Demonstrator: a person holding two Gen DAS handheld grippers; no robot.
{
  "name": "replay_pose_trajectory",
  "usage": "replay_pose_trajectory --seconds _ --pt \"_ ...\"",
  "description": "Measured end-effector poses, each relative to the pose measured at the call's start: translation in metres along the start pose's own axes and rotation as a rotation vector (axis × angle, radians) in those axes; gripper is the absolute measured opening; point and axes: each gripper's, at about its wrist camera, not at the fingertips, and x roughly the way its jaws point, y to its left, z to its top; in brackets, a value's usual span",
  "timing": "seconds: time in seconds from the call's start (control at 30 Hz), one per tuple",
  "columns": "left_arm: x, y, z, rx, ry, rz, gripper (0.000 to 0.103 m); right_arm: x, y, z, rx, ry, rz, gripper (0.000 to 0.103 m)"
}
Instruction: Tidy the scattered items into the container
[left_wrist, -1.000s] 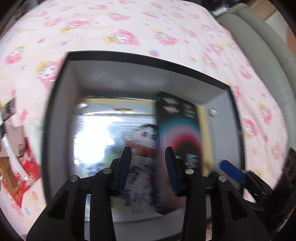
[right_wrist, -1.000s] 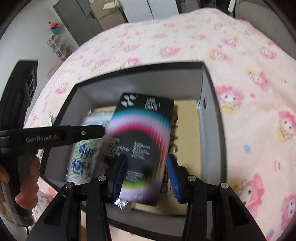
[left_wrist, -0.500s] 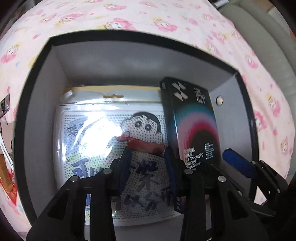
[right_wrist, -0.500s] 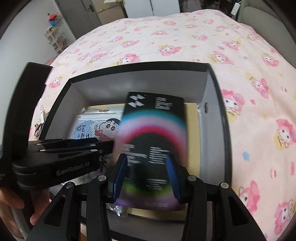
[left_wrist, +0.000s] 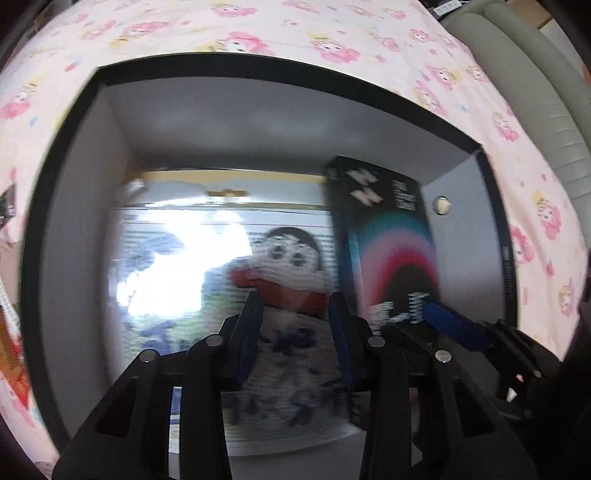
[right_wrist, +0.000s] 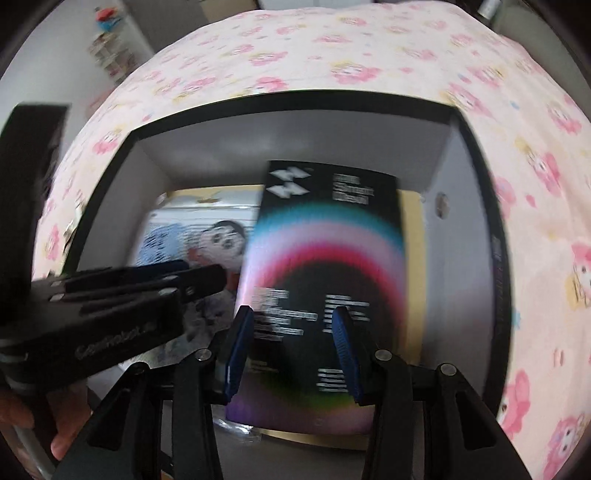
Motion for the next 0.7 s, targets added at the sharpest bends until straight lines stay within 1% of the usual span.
replay_pose_trajectory --seconds 0.07,0.1,0.17,0.27,0.33,0.4,0.47,0.57,0.6,0.67,0.7 --pt "0.001 -0.006 0.001 0.009 0.001 -0.002 0.035 -0.001 -0.009 0.001 0.037 0.000 -0.011 0.040" --pt "0.001 -0.008 0.002 0.010 0.003 -0.016 0.035 -0.002 -0.011 0.001 0.048 -0.001 -0.008 0.040" --pt "0.002 -0.009 0.004 0.001 0.018 -0.071 0.035 -0.005 -0.012 0.000 0.058 -0.009 0.012 0.040" --pt "0.005 -0.007 0.005 -0.027 0.063 -0.189 0.032 -0.015 -0.009 -0.003 0.045 -0.045 -0.015 0.040" --pt "0.005 -0.003 0.006 -0.041 0.082 -0.225 0.031 -0.019 -0.007 -0.004 0.032 -0.068 -0.065 0.038" --pt "0.000 0.002 0.010 -0.040 0.087 -0.243 0.032 -0.021 -0.010 -0.003 0.027 -0.077 -0.061 0.038" --pt "-0.003 0.002 0.017 -0.041 0.066 -0.233 0.032 -0.021 -0.010 0.001 0.018 -0.076 -0.043 0.038" --pt "-0.012 0.006 0.034 -0.038 0.005 -0.123 0.032 -0.018 -0.015 0.018 0.018 -0.062 -0.015 0.038" --pt "-0.004 0.001 0.039 -0.039 0.001 -0.103 0.032 -0.014 -0.013 0.024 0.019 -0.046 -0.007 0.038" --pt "-0.002 0.000 0.048 -0.057 -0.009 -0.084 0.032 -0.012 -0.011 0.039 0.013 -0.030 -0.008 0.038" --pt "-0.001 0.001 0.056 -0.064 -0.012 -0.074 0.032 -0.010 -0.008 0.045 -0.003 -0.027 -0.022 0.038"
